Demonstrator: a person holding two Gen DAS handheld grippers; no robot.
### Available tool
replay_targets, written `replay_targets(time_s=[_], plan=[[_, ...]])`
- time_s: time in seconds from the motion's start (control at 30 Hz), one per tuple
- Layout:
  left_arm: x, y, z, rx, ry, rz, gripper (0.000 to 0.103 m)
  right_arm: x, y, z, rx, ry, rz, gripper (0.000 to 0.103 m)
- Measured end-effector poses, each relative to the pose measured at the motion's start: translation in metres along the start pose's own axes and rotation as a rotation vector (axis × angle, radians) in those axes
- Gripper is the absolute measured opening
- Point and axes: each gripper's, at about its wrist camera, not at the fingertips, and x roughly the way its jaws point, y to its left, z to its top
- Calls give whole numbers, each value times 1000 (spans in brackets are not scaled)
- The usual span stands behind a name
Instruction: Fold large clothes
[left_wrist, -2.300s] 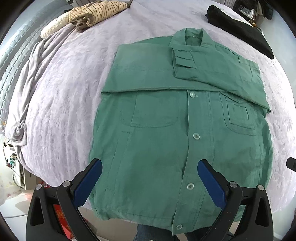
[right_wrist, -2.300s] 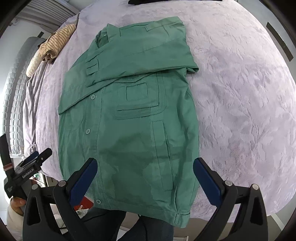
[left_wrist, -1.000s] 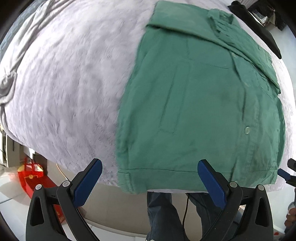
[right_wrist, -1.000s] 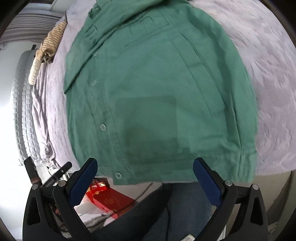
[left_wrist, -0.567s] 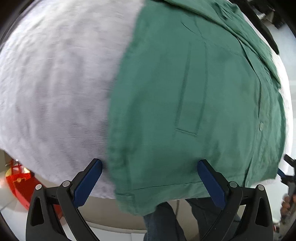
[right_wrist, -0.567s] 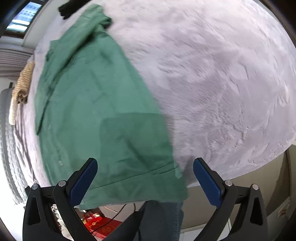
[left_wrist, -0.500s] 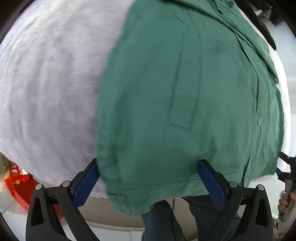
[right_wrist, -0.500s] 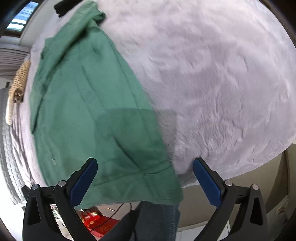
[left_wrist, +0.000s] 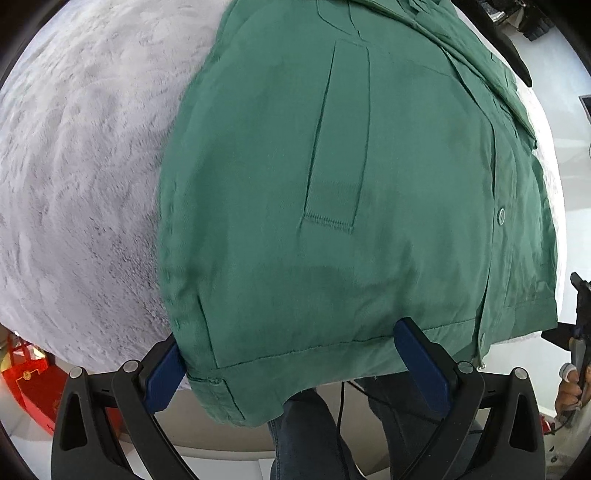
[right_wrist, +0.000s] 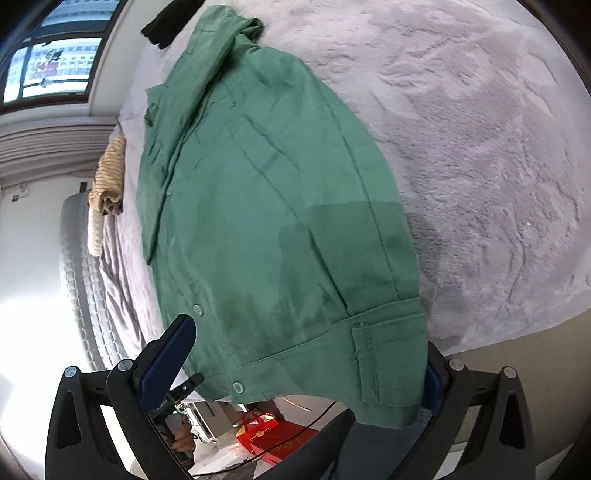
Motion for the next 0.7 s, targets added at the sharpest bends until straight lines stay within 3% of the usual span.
replay_targets(time_s=[0.07,0.1,0.17,0.2,0.23,0.27,0.37,0.5,0.7], plan=[[1,-1,3,-21,-16,25,89,2,-7,1,31,3,-5,99],[2,-2,1,-29,-20,29,84,3,-10,-1,42,7,-4,92],[-1,4,-1,-34,-31,17,56,7,-12,2,48,30,-50,49],[-5,4,-1,-26,-34,9,47,9,-12,2,43,44,-76,6],[-8,4,0,-23,-32,-12,31,8,-12,2,36,47,-65,7],[-12,4,1,-25,-29,-47,23,7,-10,2,28,48,-34,7],[-35,7,6,-56,-40,-169,22,-5,2,7,32,44,121,7],[-75,7,26,-113,-111,-320,22,-24,35,26,17,34,292,7],[-129,4,107,-176,-260,-408,22,-35,99,88,-56,7,388,7]])
